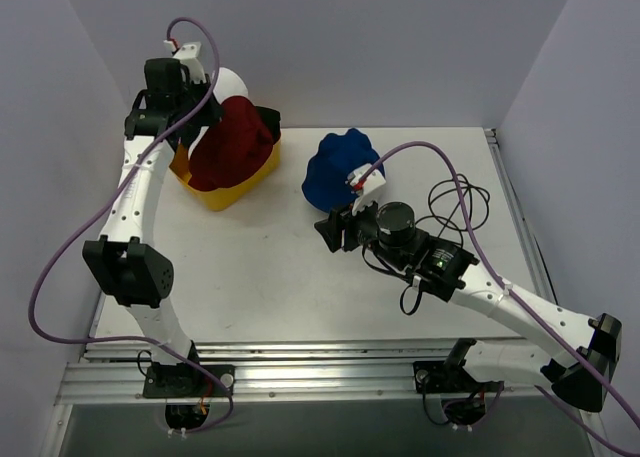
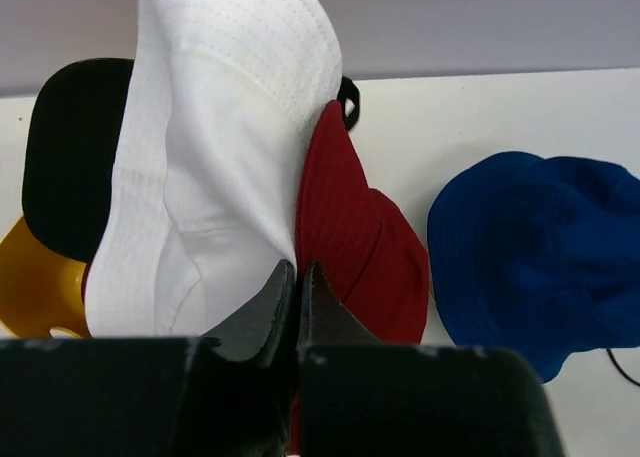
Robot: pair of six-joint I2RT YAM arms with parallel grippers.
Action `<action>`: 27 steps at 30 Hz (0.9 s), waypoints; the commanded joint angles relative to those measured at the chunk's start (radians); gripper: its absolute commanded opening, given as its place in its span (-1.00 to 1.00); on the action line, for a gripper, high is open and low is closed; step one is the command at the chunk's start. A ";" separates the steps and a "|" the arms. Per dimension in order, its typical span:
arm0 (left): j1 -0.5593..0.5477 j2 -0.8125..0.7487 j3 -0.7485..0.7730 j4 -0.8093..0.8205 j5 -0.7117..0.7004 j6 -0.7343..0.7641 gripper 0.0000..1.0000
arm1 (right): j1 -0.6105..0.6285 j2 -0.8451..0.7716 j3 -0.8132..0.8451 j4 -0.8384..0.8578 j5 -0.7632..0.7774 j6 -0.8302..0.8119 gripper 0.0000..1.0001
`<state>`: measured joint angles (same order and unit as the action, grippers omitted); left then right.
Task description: Stack the hats
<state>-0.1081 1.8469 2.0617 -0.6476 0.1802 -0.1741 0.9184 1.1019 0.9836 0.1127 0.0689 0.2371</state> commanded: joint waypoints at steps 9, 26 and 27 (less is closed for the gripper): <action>0.081 0.138 0.138 -0.136 -0.097 -0.058 -0.20 | 0.008 -0.046 0.006 0.019 0.022 -0.012 -0.05; -0.247 -0.003 0.115 -0.150 -0.534 0.114 0.44 | 0.008 -0.056 0.009 0.013 0.014 -0.012 -0.05; -0.257 0.018 0.123 -0.162 -0.535 0.111 0.44 | 0.008 -0.056 0.009 0.012 0.014 -0.009 -0.05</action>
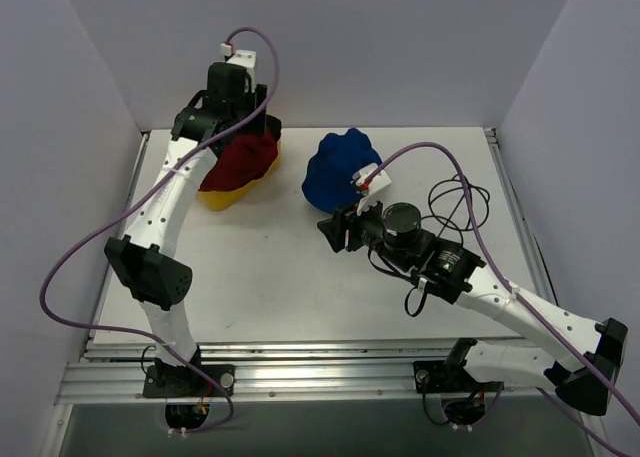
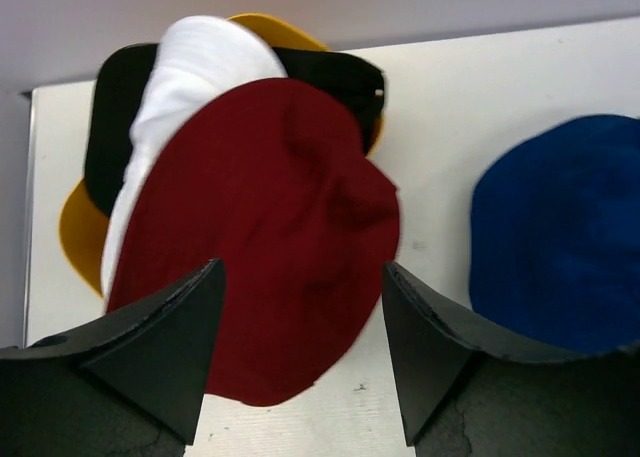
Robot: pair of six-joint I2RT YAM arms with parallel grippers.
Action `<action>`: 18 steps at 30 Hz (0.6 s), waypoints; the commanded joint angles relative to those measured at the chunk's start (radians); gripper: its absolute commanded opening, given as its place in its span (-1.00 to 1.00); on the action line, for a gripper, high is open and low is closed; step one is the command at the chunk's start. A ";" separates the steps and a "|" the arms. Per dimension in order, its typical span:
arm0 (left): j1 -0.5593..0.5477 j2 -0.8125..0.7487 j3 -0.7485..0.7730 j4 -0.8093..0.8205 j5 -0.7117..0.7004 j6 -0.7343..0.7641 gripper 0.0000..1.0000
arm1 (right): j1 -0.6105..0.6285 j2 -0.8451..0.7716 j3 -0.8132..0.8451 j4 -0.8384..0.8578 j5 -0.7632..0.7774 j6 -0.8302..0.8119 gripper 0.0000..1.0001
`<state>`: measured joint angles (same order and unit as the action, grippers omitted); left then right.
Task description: Stack the hats
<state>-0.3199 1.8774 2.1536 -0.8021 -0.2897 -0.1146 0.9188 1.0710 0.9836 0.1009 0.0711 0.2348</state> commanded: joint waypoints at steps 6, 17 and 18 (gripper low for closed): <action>-0.068 0.069 0.034 -0.069 -0.109 0.052 0.43 | 0.008 -0.034 0.010 0.020 0.007 -0.008 -0.05; -0.065 0.172 0.051 -0.068 -0.147 0.062 0.17 | 0.008 -0.045 0.009 0.016 0.010 -0.008 -0.05; -0.067 0.178 0.054 -0.066 -0.147 0.064 -0.01 | 0.008 -0.045 0.010 0.016 0.010 -0.008 -0.05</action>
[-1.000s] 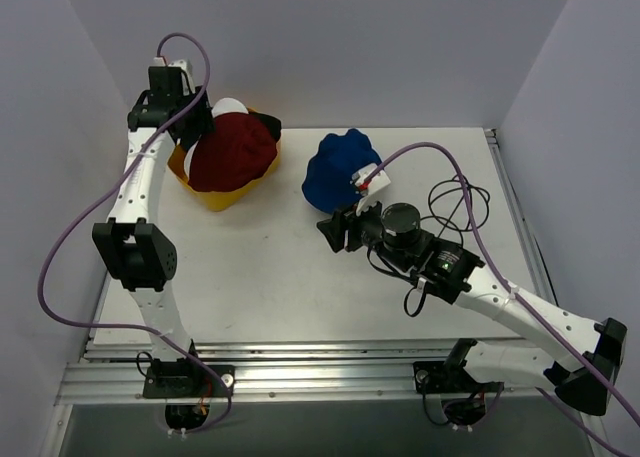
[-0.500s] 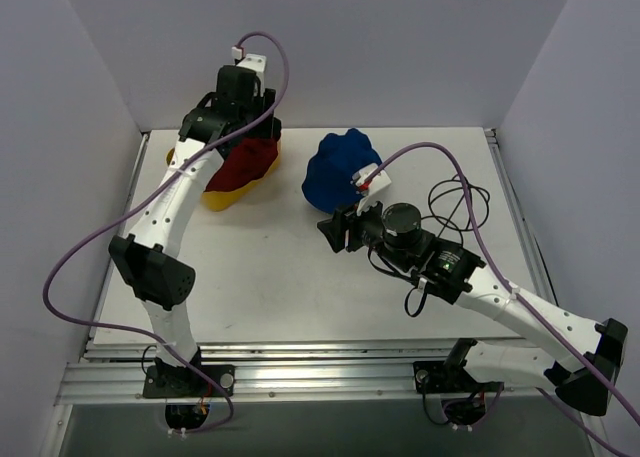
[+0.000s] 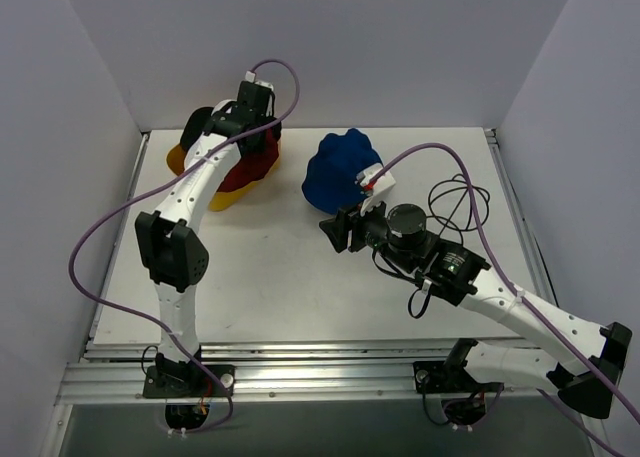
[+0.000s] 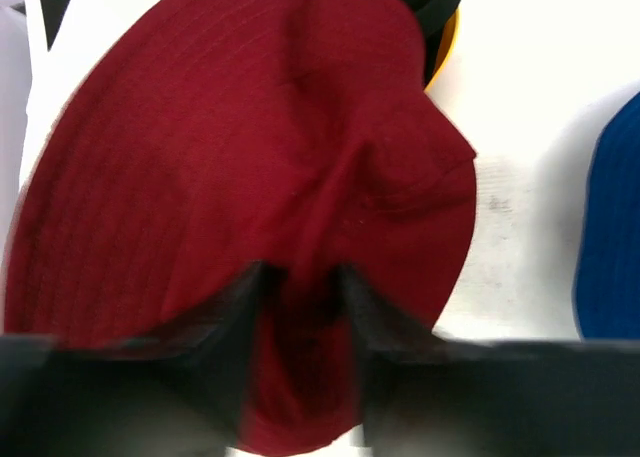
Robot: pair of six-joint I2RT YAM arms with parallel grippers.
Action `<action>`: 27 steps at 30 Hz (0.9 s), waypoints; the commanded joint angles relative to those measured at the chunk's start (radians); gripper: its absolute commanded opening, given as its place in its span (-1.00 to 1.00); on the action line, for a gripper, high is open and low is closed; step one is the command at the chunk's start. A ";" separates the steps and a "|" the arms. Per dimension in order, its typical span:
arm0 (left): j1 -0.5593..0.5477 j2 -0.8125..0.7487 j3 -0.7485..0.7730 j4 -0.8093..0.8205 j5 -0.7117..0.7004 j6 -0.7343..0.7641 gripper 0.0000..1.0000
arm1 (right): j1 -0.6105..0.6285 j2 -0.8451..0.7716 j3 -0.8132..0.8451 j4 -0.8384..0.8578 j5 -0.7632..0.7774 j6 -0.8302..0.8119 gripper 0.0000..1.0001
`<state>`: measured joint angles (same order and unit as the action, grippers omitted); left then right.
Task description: Stack the hats
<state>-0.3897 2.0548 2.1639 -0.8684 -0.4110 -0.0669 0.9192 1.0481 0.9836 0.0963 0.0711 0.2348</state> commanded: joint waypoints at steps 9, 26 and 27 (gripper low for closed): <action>0.002 -0.156 0.053 0.025 0.006 -0.010 -0.95 | 0.007 -0.011 0.010 0.025 0.010 -0.009 -0.05; 0.081 -0.465 0.019 -0.011 0.444 -0.194 -0.95 | 0.009 0.092 0.112 0.094 0.024 0.006 -0.04; 0.081 -0.482 -0.005 0.005 0.489 -0.201 -0.95 | 0.007 0.113 0.125 0.114 0.024 0.005 -0.05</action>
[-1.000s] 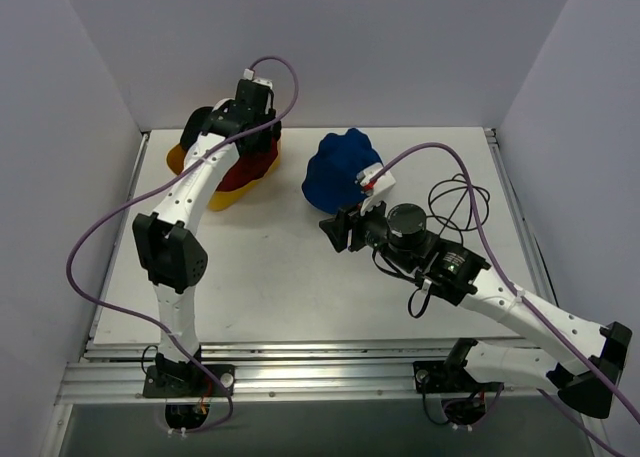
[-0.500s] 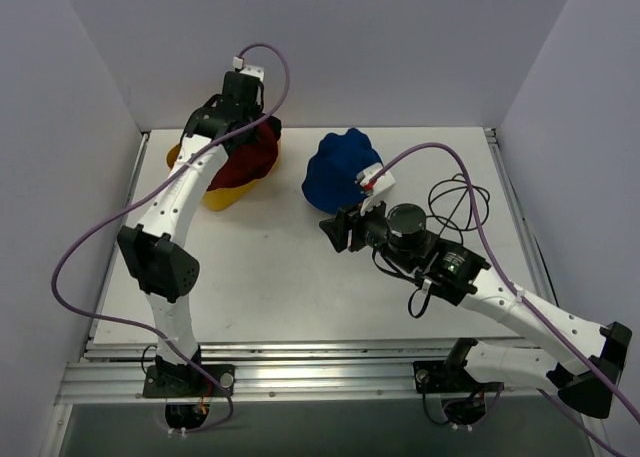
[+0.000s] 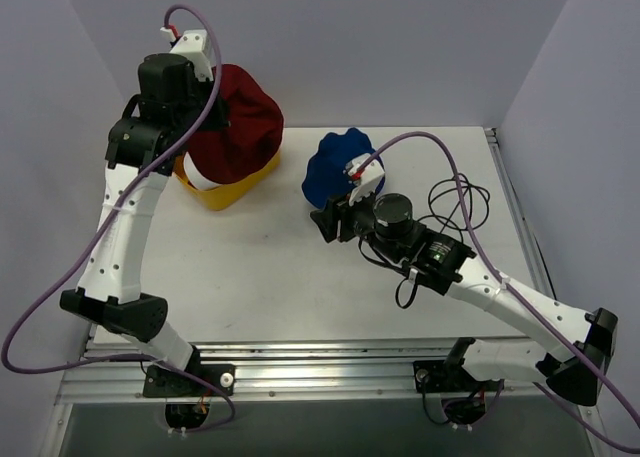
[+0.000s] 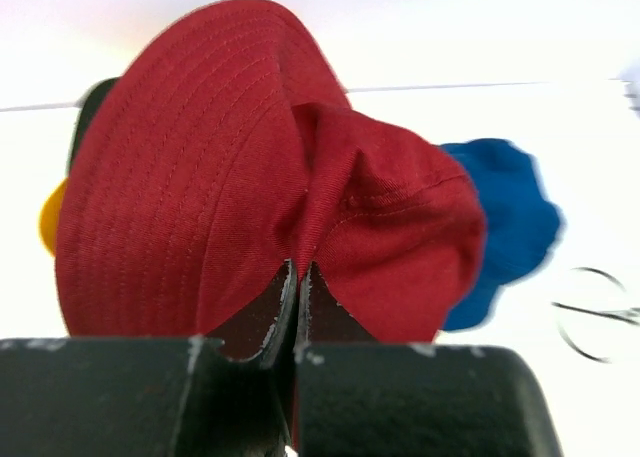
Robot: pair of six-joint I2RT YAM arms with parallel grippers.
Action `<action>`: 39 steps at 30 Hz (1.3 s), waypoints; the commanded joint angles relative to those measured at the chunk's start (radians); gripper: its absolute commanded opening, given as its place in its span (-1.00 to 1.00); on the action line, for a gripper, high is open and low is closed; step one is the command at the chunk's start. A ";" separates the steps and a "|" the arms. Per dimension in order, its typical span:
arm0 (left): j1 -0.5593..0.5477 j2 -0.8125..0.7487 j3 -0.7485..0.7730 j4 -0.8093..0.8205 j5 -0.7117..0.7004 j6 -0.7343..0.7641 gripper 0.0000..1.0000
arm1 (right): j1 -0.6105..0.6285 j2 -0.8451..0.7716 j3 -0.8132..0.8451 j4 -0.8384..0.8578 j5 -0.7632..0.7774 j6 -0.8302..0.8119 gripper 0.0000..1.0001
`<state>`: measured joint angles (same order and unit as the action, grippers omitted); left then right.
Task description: Stack the hats
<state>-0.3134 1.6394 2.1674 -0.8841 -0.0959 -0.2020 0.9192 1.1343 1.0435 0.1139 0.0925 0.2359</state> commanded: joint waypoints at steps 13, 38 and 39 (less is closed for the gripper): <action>0.005 -0.303 -0.265 0.158 0.360 -0.183 -0.95 | 0.000 0.174 0.203 0.188 0.030 -0.003 -0.07; 0.004 -0.230 -0.409 0.381 0.438 -0.341 -0.95 | -0.175 0.168 0.220 0.121 0.039 -0.015 -1.00; 0.000 -0.193 -0.411 0.393 0.441 -0.349 -0.95 | -0.177 0.167 0.227 0.101 0.055 -0.029 -1.00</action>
<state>-0.3103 1.3773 1.7649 -0.6205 0.3172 -0.4908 0.7712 1.3396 1.2198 0.2726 0.0921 0.2306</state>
